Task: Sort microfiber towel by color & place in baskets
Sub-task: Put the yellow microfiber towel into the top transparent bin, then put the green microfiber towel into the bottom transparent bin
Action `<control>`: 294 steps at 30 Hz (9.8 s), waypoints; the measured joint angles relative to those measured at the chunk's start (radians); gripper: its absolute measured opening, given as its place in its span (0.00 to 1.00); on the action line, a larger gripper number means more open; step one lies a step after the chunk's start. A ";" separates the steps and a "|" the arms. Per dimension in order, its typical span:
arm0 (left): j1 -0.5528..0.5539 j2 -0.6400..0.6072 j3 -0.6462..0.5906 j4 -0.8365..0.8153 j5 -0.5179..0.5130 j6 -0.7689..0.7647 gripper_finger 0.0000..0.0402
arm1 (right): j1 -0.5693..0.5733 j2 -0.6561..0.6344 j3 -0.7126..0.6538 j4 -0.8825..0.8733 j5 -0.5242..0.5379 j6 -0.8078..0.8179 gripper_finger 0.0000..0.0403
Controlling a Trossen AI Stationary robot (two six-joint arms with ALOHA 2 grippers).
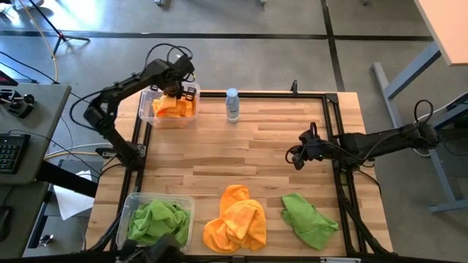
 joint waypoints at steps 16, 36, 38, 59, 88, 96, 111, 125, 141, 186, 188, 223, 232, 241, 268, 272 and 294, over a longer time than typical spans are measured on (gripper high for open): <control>0.065 -0.006 -0.129 0.084 0.110 -0.061 0.00 | -0.006 0.000 0.000 0.000 0.001 0.000 0.00; 0.115 -0.043 -0.131 0.182 0.176 -0.038 0.00 | -0.006 0.000 0.000 0.000 -0.001 0.004 0.00; 0.113 -0.043 -0.131 0.176 0.200 -0.057 0.00 | -0.006 0.000 0.000 0.000 -0.001 0.011 0.00; 0.067 -0.051 -0.288 0.171 0.207 -0.117 0.00 | -0.006 0.001 0.000 0.001 -0.002 0.042 0.00; 0.051 -0.127 -0.316 0.281 0.215 -0.114 0.33 | -0.006 0.000 0.001 0.001 -0.004 0.039 0.00; 0.045 -0.338 -0.311 0.279 0.137 -0.132 0.33 | -0.006 0.000 0.001 0.001 -0.006 0.030 0.00; 0.043 -0.417 -0.310 0.213 0.179 -0.064 0.34 | -0.006 0.000 0.001 0.001 -0.011 -0.007 0.00; 0.061 -0.415 -0.310 0.210 0.176 -0.123 0.32 | -0.006 0.000 0.001 0.003 -0.043 -0.008 0.00; 0.063 -0.417 -0.310 0.220 0.146 -0.142 0.32 | -0.006 0.001 0.001 0.004 -0.043 -0.015 0.00; 0.047 -0.421 -0.252 0.224 0.113 -0.141 0.41 | -0.006 0.001 0.001 0.008 -0.043 0.012 0.00; 0.047 -0.421 -0.252 0.222 0.114 -0.141 0.45 | -0.006 0.000 0.001 0.008 -0.043 0.012 0.00; 0.053 -0.429 -0.035 0.135 0.111 -0.201 0.58 | -0.006 0.000 0.001 0.039 -0.046 0.012 0.00; 0.029 -0.360 -0.080 -0.067 0.138 -0.273 0.58 | -0.006 0.001 0.001 0.039 -0.041 -0.006 0.00; 0.039 -0.248 -0.304 -0.004 0.147 -0.295 0.58 | -0.006 0.000 0.001 0.039 -0.039 0.003 0.00; 0.071 -0.366 -0.422 0.232 0.185 -0.305 0.58 | -0.006 0.000 0.001 0.039 -0.037 -0.007 0.00; 0.053 -0.477 -0.422 0.227 0.171 -0.309 0.58 | -0.006 0.000 0.001 0.039 -0.038 -0.006 0.00; -0.651 -0.478 -0.260 0.402 -0.041 -0.278 0.58 | -0.006 0.001 0.001 0.045 -0.039 -0.021 0.00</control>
